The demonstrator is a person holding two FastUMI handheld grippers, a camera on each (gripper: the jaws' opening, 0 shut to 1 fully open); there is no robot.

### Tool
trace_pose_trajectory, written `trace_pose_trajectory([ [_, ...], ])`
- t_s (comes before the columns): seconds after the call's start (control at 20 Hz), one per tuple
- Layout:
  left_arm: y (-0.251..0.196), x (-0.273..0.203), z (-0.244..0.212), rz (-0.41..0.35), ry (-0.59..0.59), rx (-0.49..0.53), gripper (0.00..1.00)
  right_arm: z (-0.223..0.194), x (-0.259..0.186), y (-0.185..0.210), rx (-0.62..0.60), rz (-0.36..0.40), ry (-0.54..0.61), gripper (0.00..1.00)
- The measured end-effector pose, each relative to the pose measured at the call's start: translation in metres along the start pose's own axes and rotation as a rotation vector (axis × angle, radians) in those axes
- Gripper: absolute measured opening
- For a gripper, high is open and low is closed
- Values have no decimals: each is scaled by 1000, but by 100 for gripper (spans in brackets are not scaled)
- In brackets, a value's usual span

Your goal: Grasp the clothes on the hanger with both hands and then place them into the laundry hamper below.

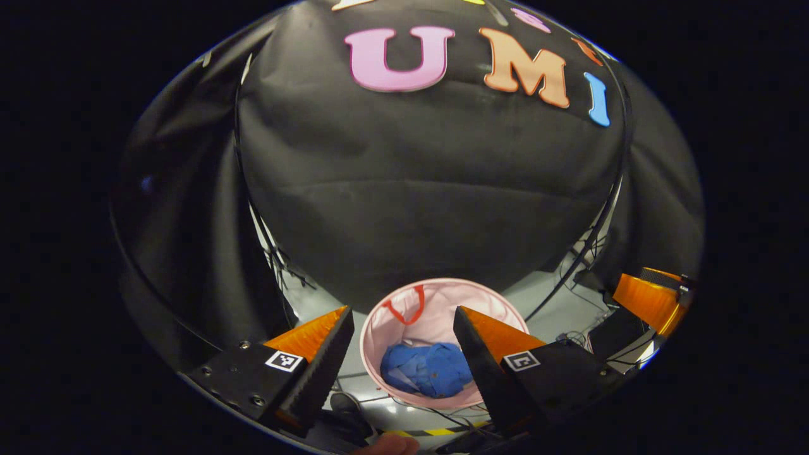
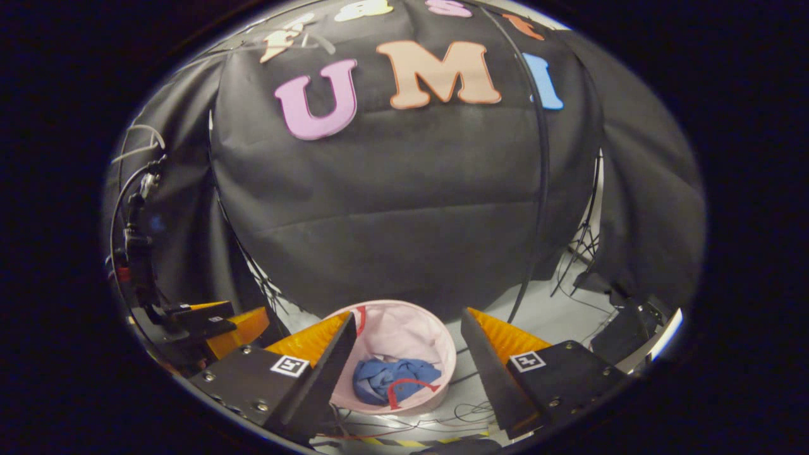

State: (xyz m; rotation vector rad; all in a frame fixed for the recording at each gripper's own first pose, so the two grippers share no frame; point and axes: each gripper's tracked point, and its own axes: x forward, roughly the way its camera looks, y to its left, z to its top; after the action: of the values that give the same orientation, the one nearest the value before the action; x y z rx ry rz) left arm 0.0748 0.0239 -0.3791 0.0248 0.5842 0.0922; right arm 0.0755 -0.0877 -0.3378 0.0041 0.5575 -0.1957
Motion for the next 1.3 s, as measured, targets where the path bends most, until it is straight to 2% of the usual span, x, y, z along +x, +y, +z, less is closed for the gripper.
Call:
trace_pose_trajectory([
  [0.25,-14,-49,48,16,-107,-5,99,58,-49,-10,-22,26,-107,99],
  [0.5,-16,-87,89,63,-226,47,99,85,-93,0,-29,74,-176,100],
  [0.65,-26,-113,113,33,-277,20,98,99,-112,-4,2,78,-212,99],
  [0.7,-27,-120,121,31,-299,17,98,103,-118,-5,-5,84,-225,94],
  [0.75,-28,-124,127,28,-322,16,98,107,-126,-8,-7,77,-238,100],
  [1.1,-55,-185,176,-58,-501,10,97,148,-177,-13,-13,76,-386,99],
  [1.3,-61,-225,211,-58,-617,52,96,169,-204,-5,-21,99,-449,100],
])
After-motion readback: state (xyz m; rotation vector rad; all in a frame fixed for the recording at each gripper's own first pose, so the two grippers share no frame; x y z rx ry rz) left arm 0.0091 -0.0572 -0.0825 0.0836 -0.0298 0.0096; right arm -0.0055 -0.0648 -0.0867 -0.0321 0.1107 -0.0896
